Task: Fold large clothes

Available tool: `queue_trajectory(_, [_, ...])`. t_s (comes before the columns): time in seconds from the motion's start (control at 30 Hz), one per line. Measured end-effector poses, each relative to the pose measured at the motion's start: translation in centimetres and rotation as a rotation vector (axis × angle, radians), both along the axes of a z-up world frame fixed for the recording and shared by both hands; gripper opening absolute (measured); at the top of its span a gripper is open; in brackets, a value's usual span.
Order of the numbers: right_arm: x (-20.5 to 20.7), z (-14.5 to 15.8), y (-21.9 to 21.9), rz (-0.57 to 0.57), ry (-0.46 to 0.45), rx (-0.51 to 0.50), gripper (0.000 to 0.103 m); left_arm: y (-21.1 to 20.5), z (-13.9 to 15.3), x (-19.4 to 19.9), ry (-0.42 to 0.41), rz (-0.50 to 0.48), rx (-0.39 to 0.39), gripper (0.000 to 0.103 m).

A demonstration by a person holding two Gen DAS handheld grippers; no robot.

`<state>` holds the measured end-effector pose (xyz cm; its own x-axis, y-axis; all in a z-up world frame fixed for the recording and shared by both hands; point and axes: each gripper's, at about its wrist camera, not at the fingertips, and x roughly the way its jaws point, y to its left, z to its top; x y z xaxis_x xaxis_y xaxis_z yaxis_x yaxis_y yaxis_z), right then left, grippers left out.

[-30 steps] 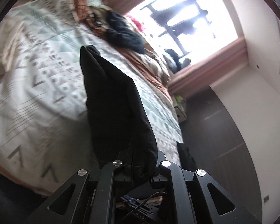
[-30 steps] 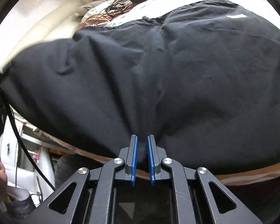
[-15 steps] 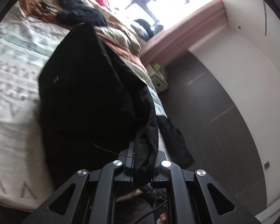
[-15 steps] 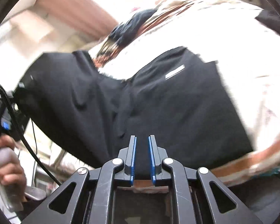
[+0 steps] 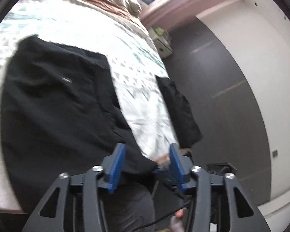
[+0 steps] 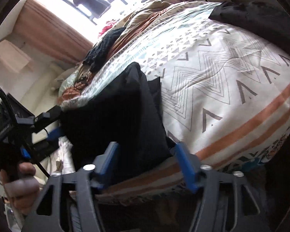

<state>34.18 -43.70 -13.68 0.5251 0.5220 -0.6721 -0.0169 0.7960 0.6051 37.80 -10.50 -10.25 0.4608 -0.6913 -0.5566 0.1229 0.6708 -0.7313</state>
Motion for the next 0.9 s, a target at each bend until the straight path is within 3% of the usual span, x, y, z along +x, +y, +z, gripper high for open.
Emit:
queue_trajectory(0.13, [0.9,0.4,0.5,0.02,-0.005,0.039,0.07,4.0,0.0,-1.2,-0.007,0.115,0.053,0.063])
queue_trajectory(0.2, [1.4,0.5,1.2,0.031,-0.01,0.05,0.079,6.2,-0.7,-2.4,0.016,0.169,0.066,0.063])
queue_trajectory(0.47, [3.2,0.8,4.0,0.082,-0.023,0.094,0.079,10.9,-4.0,-5.4,0.106,0.306,0.115,0.063])
queue_trajectory(0.53, [3.2,0.6,4.1,0.072,-0.022,0.088,0.071,11.3,-5.0,-5.8,0.125,0.317,0.122,0.063])
queue_trajectory(0.6, [3.2,0.2,4.0,0.067,-0.017,0.07,0.021,11.0,-5.5,-6.0,0.14,0.319,0.126,0.063])
queue_trajectory(0.7, [2.8,-1.2,3.1,0.058,0.001,0.087,0.013,10.4,-6.4,-6.3,0.163,0.31,0.136,0.063])
queue_trajectory(0.9, [1.9,-3.6,1.6,0.024,0.028,0.11,0.01,9.1,-9.4,-6.0,0.223,0.282,0.16,0.063])
